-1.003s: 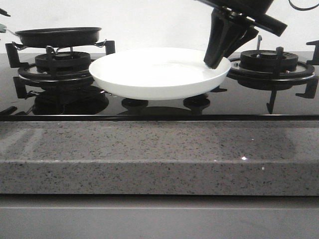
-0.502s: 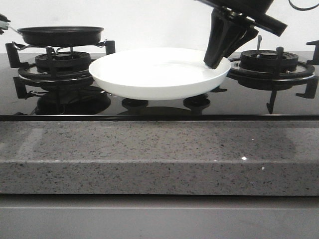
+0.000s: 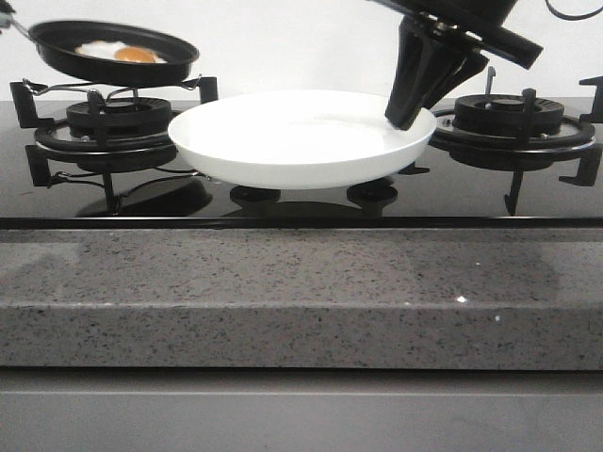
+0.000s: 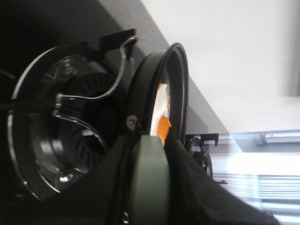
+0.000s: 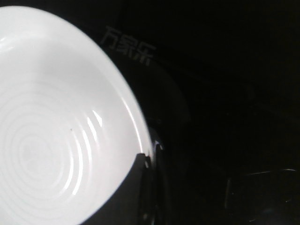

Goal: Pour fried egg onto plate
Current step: 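Lift the black pan with the left gripper and move it over the plate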

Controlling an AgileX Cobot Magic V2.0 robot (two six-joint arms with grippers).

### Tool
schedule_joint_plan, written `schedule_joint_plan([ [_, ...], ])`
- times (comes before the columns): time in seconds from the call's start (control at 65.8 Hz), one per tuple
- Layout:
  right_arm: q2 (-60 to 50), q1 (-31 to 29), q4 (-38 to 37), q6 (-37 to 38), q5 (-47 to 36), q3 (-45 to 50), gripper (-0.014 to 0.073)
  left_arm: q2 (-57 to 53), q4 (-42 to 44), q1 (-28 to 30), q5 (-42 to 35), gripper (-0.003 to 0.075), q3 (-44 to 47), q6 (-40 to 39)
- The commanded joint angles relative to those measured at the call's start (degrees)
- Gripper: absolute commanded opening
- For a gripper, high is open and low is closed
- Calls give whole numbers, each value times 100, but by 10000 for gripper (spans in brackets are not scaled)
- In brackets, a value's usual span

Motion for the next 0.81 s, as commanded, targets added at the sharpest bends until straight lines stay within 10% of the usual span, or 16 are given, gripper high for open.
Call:
schedule_joint_plan([
  [0.0, -324, -12, 154, -66, -129, -115, -66, -633, -616, 5, 206, -20, -250, 231],
  [0.79, -324, -12, 154, -66, -129, -115, -66, -2548, 2335, -2841, -1238, -20, -231, 533],
])
